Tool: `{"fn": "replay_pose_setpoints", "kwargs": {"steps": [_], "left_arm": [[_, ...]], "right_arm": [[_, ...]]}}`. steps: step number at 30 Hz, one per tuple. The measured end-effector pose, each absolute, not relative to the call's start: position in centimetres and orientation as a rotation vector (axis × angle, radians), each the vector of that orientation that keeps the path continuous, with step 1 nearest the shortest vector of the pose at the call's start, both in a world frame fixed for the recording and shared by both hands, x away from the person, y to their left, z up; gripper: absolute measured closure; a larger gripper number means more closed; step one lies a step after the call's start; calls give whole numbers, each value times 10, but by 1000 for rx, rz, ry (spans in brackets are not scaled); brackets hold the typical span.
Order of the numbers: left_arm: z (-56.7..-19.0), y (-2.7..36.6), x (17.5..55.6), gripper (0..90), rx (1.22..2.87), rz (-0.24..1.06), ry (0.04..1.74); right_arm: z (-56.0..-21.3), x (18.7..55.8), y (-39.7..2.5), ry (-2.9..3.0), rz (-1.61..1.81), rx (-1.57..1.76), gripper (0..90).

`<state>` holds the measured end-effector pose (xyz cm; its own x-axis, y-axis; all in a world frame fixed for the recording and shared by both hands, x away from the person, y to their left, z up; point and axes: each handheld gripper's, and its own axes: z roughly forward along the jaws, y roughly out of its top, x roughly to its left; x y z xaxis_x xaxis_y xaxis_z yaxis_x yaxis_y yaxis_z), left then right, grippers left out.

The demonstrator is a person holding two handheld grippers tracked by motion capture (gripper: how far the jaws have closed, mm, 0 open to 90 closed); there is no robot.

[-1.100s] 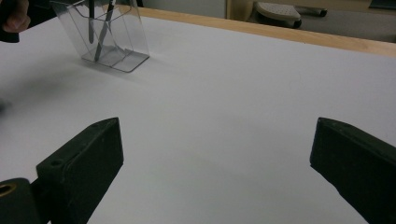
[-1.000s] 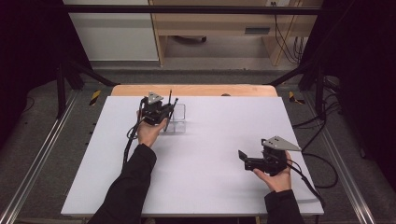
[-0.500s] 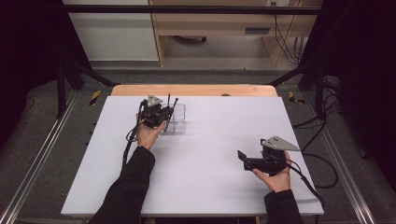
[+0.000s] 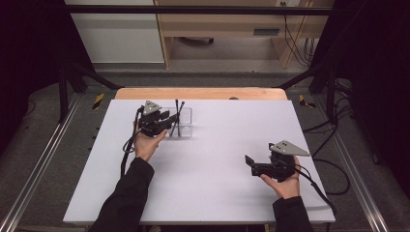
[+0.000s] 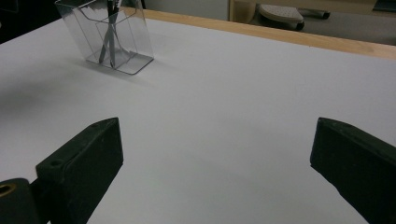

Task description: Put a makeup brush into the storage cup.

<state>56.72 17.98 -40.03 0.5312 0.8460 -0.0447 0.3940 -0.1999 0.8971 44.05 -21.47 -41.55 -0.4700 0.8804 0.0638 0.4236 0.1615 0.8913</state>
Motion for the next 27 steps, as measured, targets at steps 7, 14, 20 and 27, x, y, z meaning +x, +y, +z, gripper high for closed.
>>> {"fn": "replay_pose_setpoints", "kwargs": {"steps": [7,14,20,27], "left_arm": [[-396,185,547,551,1797,584,1002],[-395,186,524,469,1812,602,950],[-395,186,508,397,1830,590,921],[-396,188,491,296,1834,590,896]], "right_arm": [[-414,441,-215,1961,1269,1227,29],[-412,440,-216,1955,1275,1221,29],[-412,440,-215,1953,1278,1220,29],[-411,439,-217,1946,1279,1214,29]]}}
